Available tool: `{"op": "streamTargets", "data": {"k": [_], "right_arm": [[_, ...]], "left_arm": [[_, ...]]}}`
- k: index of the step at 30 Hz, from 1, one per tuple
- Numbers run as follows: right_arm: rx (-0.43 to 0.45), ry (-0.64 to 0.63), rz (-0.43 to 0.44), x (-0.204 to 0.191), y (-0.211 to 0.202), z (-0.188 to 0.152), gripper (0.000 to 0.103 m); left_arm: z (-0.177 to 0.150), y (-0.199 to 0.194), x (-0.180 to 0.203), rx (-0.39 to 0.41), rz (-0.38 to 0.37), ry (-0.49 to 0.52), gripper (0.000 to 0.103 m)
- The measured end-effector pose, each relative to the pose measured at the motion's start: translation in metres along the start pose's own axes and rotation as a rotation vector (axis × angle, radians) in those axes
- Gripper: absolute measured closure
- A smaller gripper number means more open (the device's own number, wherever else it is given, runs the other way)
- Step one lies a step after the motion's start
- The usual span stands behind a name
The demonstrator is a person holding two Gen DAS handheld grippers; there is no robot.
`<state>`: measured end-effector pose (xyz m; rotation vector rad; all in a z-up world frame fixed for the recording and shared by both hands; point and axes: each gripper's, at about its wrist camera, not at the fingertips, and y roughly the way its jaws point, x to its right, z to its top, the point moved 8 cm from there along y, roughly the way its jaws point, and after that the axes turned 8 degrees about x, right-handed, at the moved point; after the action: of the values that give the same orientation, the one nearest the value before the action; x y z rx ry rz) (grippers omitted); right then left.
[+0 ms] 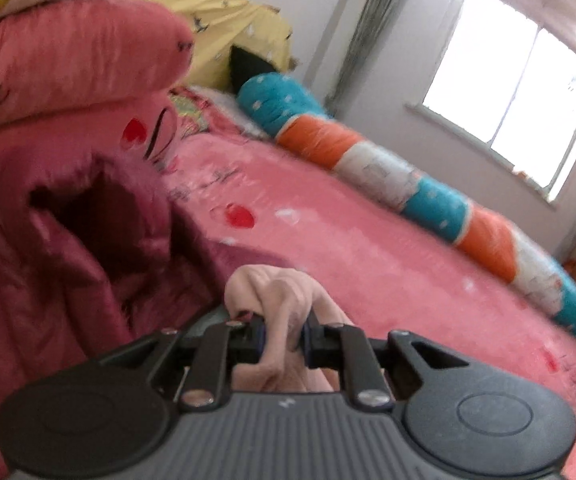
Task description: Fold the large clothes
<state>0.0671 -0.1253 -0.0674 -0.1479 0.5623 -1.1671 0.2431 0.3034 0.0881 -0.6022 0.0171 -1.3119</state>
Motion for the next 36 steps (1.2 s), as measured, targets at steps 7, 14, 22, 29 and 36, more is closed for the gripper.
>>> {"op": "streamTargets", "data": {"k": [7, 14, 22, 29, 36], "right_arm": [[-0.107, -0.045, -0.018, -0.004, 0.030, -0.024, 0.000], [-0.041, 0.026, 0.010, 0.003, 0.006, -0.009, 0.000], [0.218, 0.056, -0.154, 0.056, -0.065, 0.040, 0.000], [0.413, 0.222, -0.452, 0.145, -0.133, 0.059, 0.000], [0.597, 0.431, -0.635, 0.218, -0.206, 0.062, 0.000]], "left_arm": [[-0.020, 0.016, -0.027, -0.064, 0.101, 0.005, 0.089], [-0.004, -0.011, 0.021, -0.013, 0.068, 0.061, 0.089], [0.003, -0.069, 0.182, 0.033, -0.182, 0.268, 0.088], [-0.079, -0.104, 0.323, -0.072, -0.432, 0.450, 0.088], [-0.201, -0.114, 0.418, -0.230, -0.594, 0.552, 0.088]]}}
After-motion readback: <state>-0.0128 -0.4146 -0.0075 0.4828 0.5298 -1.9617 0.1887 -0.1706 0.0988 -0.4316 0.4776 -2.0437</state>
